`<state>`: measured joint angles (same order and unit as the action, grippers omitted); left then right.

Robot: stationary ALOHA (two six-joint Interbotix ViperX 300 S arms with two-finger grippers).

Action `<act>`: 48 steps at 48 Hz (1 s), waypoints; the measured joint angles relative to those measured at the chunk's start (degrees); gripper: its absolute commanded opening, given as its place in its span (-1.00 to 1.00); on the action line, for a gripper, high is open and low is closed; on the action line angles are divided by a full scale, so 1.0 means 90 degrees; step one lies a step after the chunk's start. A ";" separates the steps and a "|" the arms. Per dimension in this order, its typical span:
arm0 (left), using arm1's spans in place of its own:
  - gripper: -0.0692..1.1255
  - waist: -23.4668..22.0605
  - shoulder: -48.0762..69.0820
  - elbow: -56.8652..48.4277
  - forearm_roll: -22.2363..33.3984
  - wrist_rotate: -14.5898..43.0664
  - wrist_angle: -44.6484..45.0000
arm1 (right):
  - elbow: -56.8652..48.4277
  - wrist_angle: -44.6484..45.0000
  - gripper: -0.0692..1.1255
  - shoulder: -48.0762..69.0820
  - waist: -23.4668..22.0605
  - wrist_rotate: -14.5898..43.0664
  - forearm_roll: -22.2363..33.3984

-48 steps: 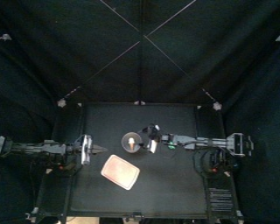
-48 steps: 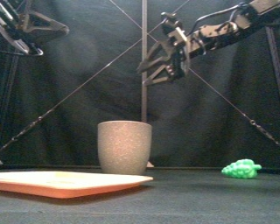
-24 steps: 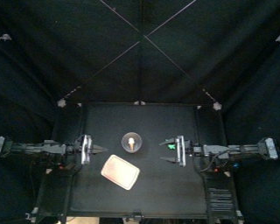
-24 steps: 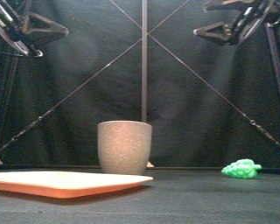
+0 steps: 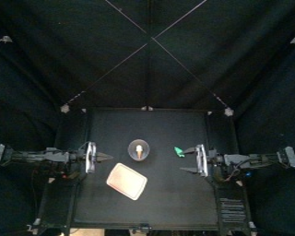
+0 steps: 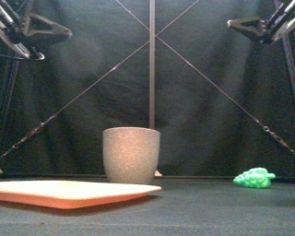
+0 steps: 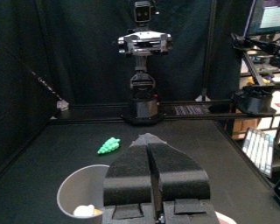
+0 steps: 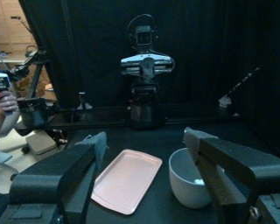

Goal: Pick the ice cream then place it in the grey bowl
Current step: Drop ice cream in the grey bowl and return to neutral

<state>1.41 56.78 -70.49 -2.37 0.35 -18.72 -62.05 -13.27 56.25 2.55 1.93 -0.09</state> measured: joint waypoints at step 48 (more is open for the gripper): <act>-0.93 0.0000 0.0186 -0.0088 0.0000 0.0000 0.0010 | -0.0195 0.0010 0.83 0.0205 0.0000 0.0010 0.0000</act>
<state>1.41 58.45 -71.28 -2.37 0.35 -18.63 -63.81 -13.18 58.10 2.55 2.02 -0.09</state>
